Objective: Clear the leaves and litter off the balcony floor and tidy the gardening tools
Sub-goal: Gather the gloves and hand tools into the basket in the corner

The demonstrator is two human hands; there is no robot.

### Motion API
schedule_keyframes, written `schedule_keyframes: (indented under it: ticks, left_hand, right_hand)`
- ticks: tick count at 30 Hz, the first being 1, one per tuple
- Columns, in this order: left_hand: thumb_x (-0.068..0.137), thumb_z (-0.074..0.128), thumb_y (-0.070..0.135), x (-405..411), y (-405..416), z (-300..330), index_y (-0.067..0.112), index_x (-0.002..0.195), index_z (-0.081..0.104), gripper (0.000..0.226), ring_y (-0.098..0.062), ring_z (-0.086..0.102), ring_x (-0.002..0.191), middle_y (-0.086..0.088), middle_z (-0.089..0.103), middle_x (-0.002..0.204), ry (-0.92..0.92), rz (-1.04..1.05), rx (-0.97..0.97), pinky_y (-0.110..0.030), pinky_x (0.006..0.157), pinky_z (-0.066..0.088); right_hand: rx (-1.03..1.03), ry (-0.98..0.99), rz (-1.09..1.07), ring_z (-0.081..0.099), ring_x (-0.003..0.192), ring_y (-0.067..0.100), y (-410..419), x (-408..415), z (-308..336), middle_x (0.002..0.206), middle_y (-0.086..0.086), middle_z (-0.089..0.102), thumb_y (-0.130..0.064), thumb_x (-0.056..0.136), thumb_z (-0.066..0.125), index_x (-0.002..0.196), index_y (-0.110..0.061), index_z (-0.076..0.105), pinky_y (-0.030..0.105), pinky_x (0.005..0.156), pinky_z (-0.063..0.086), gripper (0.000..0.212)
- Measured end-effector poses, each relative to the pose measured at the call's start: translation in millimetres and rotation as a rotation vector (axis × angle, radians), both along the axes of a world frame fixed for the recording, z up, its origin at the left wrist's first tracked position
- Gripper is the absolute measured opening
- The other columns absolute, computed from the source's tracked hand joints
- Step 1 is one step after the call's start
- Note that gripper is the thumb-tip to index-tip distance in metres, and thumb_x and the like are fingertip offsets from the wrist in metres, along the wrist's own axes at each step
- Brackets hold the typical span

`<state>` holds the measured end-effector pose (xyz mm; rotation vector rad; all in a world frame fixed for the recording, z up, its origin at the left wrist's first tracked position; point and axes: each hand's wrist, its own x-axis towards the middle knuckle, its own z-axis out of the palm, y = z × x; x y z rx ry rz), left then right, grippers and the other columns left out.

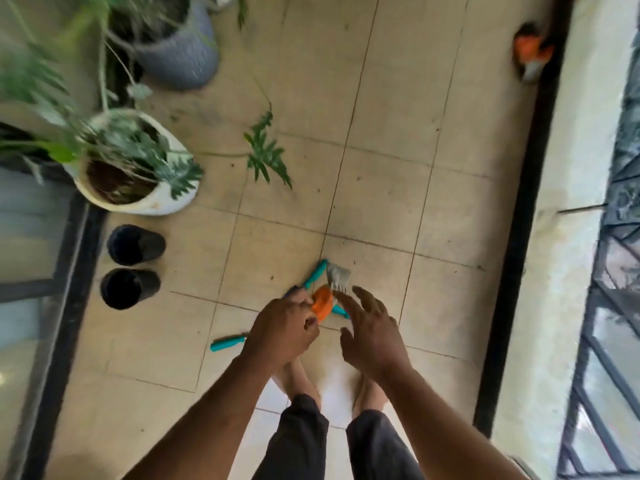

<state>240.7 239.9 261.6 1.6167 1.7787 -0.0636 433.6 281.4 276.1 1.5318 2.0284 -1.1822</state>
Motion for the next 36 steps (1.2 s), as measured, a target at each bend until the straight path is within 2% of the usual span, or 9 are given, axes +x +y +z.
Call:
schedule_keyframes:
  ticks: [4,8,14,18,23,26,28,31,36]
  left_hand:
    - [0.100,0.060,0.033,-7.7,30.7,120.7,0.018,0.113,0.077,0.026,-0.021,0.068,0.101,0.011,0.061,0.137,-0.032,-0.116,0.055,-0.034,0.087,0.051]
    - [0.093,0.056,0.032,-10.2,52.0,245.8,0.022,0.099,0.077,0.024,-0.021,0.067,0.090,0.009,0.064,0.120,-0.071,-0.144,0.130,-0.035,0.079,0.054]
    - [0.092,0.067,0.032,-18.3,55.3,371.7,0.028,0.090,0.078,0.012,-0.016,0.059,0.098,0.016,0.065,0.112,0.009,-0.107,0.387,-0.029,0.081,0.044]
    - [0.097,0.066,0.041,-29.9,58.0,428.0,0.033,0.097,0.077,0.013,-0.015,0.051,0.112,0.020,0.061,0.117,0.118,-0.140,0.451,-0.040,0.092,0.043]
    - [0.102,0.058,0.040,-26.5,73.3,475.6,0.032,0.101,0.080,0.023,-0.022,0.061,0.117,0.011,0.056,0.137,0.175,-0.071,0.452,-0.040,0.092,0.050]
    - [0.102,0.061,0.041,-16.3,86.1,493.2,0.025,0.094,0.079,0.026,-0.020,0.070,0.100,0.004,0.067,0.116,-0.010,0.125,0.349,-0.035,0.081,0.055]
    - [0.102,0.064,0.043,-4.9,97.6,504.7,0.023,0.092,0.076,0.026,-0.015,0.077,0.087,0.003,0.077,0.098,-0.354,0.369,0.178,-0.043,0.079,0.064]
    - [0.105,0.065,0.045,15.3,113.5,523.8,0.017,0.120,0.072,0.033,-0.023,0.081,0.094,-0.008,0.080,0.109,-0.898,0.708,-0.136,-0.054,0.080,0.067]
    - [0.105,0.060,0.054,46.8,144.7,534.0,0.017,0.124,0.076,0.045,-0.032,0.078,0.105,-0.015,0.080,0.115,-1.177,0.759,-0.336,-0.055,0.093,0.063]
  right_hand:
    - [0.155,-0.015,0.076,0.026,0.154,0.027,26.6,-9.1,107.7,0.172,0.001,0.018,-0.041,0.094,0.059,0.157,-0.042,0.032,0.046,0.115,0.041,0.068]
    - [0.264,0.014,0.127,0.025,0.155,0.024,51.4,-6.0,222.0,0.168,-0.002,0.028,-0.041,0.093,0.062,0.143,-0.036,0.049,0.048,0.115,0.040,0.052]
    - [0.425,0.000,0.159,0.065,0.102,0.027,65.3,-3.5,367.5,0.102,-0.002,0.068,-0.057,0.098,0.049,0.099,-0.028,0.050,0.041,0.078,0.043,0.029]
    - [0.349,0.136,-0.105,0.062,0.071,0.025,58.5,-3.2,433.7,0.083,0.001,0.069,-0.064,0.090,0.066,0.092,-0.026,0.044,0.034,0.057,0.043,0.044]
    - [0.318,0.327,-0.467,0.068,0.074,0.031,67.0,-1.9,485.0,0.081,0.003,0.069,-0.031,0.084,0.073,0.093,-0.019,0.053,0.047,0.062,0.055,0.024]
    - [0.376,0.346,-0.574,0.068,0.078,0.023,81.3,1.3,505.4,0.085,-0.005,0.069,-0.029,0.086,0.073,0.101,-0.027,0.052,0.045,0.066,0.058,0.026]
    - [0.447,0.332,-0.579,0.066,0.075,0.013,89.5,3.3,518.3,0.084,-0.010,0.067,-0.035,0.087,0.077,0.109,-0.032,0.051,0.035,0.062,0.054,0.034]
    - [0.562,0.349,-0.517,0.066,0.077,0.010,96.4,5.2,530.5,0.093,-0.012,0.065,-0.037,0.090,0.078,0.122,-0.036,0.048,0.031,0.061,0.055,0.044]
    - [0.540,0.351,-0.277,0.065,0.103,0.010,113.4,14.7,530.1,0.128,-0.015,0.053,-0.018,0.080,0.070,0.139,-0.042,0.038,0.032,0.078,0.060,0.072]
